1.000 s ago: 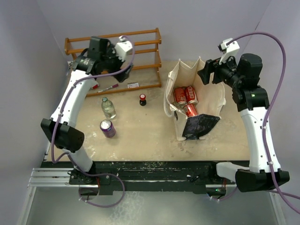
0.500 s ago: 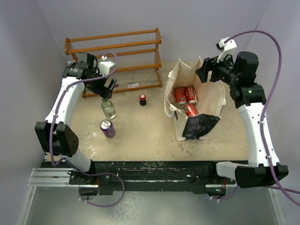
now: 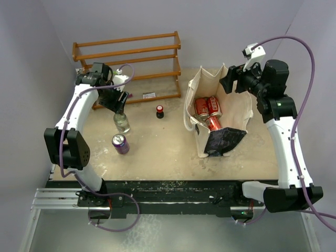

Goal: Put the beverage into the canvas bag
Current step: Pick up the drink from the center of the board.

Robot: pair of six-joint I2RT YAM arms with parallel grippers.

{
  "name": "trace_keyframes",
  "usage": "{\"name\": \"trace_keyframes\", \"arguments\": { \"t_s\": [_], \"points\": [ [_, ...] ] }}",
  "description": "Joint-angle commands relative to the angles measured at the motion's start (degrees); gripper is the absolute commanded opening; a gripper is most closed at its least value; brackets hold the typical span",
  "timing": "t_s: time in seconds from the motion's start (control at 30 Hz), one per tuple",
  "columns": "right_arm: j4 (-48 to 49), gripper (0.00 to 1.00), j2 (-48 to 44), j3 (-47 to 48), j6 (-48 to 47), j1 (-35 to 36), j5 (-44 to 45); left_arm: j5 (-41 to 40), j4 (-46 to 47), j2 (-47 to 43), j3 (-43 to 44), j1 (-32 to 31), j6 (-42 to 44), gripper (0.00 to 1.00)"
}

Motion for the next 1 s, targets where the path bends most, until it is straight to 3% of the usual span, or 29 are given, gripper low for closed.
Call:
{"name": "trace_keyframes", "arguments": {
  "t_s": [0.0, 0.3, 0.43, 0.57, 0.8, 0.97],
  "points": [
    [2.35, 0.75, -2.39, -0.43, 0.22, 0.21, 1.17, 1.87, -0.85, 1.94, 0.14, 0.36, -0.9, 0.62],
    [2.3, 0.75, -3.29, -1.39, -0.14, 0.04, 1.86, 1.8, -1.03, 2.92, 0.42, 0.37, -0.76, 0.42],
    [2.47, 0.75, -3.33, -1.88, -0.02, -0.23, 1.76, 2.81, -1.37, 2.29, 1.1, 0.36, 0.35, 0.17],
    [2.57, 0.75, -3.24, -2.18, 0.07, -0.32, 1.67, 4.97, -1.42, 1.32, 3.45, 0.32, 2.21, 0.02],
    [2.4, 0.75, -3.31, -2.69, -0.05, -1.05, 1.93, 9.33, 0.05, -0.3, 13.42, -0.68, 6.01, 0.0],
    [2.23, 0.75, -3.86, -3.68, -0.34, -1.93, 2.16, 10.29, 2.5, -0.6, 21.41, -5.61, 6.78, 0.0]
  ]
}}
